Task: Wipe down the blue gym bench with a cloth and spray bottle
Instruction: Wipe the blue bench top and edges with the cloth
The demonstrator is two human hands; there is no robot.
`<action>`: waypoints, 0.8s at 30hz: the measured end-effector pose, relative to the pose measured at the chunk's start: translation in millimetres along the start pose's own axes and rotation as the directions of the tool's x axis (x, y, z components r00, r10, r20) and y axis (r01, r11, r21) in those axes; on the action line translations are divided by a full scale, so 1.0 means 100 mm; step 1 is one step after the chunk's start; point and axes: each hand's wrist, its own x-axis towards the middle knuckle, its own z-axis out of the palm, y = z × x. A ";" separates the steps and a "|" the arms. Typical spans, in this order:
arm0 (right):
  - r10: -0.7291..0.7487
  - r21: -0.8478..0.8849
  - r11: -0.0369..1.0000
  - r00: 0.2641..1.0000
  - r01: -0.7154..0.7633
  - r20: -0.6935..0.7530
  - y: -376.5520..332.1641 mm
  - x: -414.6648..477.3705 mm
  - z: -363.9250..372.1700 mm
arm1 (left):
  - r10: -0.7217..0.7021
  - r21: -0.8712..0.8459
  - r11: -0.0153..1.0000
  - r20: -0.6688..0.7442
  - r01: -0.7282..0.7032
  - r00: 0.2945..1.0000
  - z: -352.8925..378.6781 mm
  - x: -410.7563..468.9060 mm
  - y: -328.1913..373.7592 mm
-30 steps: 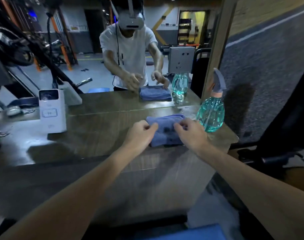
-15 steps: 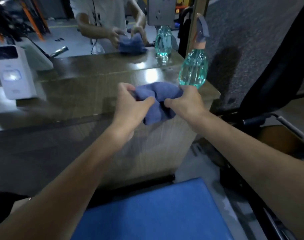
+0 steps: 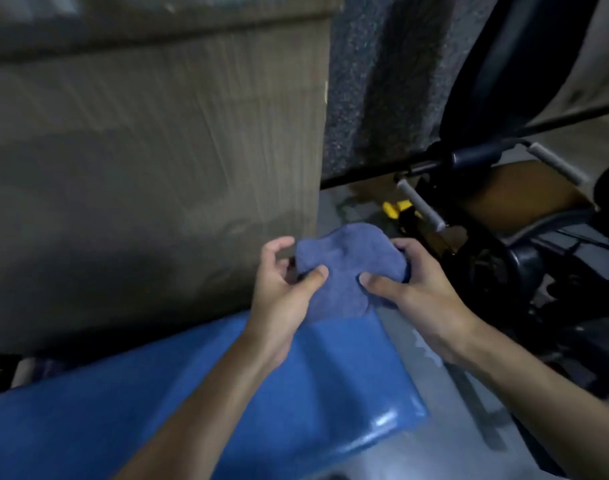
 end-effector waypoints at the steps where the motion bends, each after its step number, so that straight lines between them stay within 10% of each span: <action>1: -0.008 -0.028 1.000 1.000 0.008 -0.018 0.30 -0.02 -0.06 | 0.021 0.031 0.999 0.025 -0.022 0.999 -0.01 0.01 -0.30; 7: 0.043 -0.439 0.896 0.997 -0.064 -0.057 2.15 -0.07 -0.22 | -0.115 0.392 0.919 0.176 0.038 0.978 -0.38 0.12 -2.04; 11: -0.268 -0.935 0.354 0.961 0.026 -0.074 2.81 0.05 -0.26 | 0.075 0.652 0.710 0.304 -0.265 0.950 -0.63 0.31 -2.61; 16: -0.456 -0.938 0.145 0.863 0.315 0.220 3.00 0.12 0.13 | 0.138 0.780 0.233 0.564 -0.580 0.814 -0.85 0.44 -2.62; 24: -0.210 -0.976 0.014 0.954 0.220 0.212 3.25 0.00 -0.11 | 0.048 0.733 0.093 0.673 -0.674 0.738 -0.97 0.12 -2.71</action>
